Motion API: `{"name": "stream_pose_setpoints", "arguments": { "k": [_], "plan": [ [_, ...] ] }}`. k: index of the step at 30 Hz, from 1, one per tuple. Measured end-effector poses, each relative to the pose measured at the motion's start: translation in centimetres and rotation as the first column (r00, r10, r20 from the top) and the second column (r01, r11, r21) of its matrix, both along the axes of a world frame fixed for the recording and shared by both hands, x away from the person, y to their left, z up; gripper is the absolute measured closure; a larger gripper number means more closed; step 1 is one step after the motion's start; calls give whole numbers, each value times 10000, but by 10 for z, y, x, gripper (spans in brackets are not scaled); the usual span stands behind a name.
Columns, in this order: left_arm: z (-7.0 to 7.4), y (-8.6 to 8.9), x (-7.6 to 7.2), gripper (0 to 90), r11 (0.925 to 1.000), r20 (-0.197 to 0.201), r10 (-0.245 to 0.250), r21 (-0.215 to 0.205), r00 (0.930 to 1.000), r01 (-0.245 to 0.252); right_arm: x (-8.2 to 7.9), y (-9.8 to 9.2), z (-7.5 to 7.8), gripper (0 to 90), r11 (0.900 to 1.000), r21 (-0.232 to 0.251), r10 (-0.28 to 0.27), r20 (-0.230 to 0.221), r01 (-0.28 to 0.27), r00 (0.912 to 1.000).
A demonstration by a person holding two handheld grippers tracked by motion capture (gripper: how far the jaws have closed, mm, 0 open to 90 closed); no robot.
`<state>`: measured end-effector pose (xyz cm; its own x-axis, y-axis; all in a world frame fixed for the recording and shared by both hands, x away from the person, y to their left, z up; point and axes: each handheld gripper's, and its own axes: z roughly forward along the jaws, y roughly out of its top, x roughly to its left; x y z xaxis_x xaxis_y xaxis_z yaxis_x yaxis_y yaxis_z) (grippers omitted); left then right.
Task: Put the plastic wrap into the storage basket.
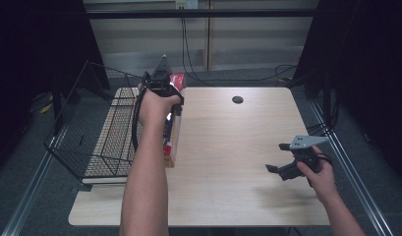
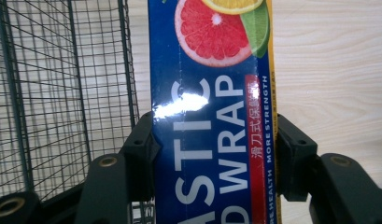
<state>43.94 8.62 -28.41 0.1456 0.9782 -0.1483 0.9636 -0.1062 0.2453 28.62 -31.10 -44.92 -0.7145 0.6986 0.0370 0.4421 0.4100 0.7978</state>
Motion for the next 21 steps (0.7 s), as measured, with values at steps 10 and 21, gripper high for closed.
{"name": "stream_pose_setpoints", "arguments": {
  "k": [10, 21],
  "plan": [
    [11, 16, -2, 440, 9998, 46, 175, 125, 9998, -176, 0, 1, -1, 18, 10000, -20, 74, 42, -74, 10000],
    [21, 29, -3, 440, 9991, 27, 323, 280, 9995, -324, -1, 1, -1, 18, 10000, -19, 42, 59, -42, 10000]
  ]
}}
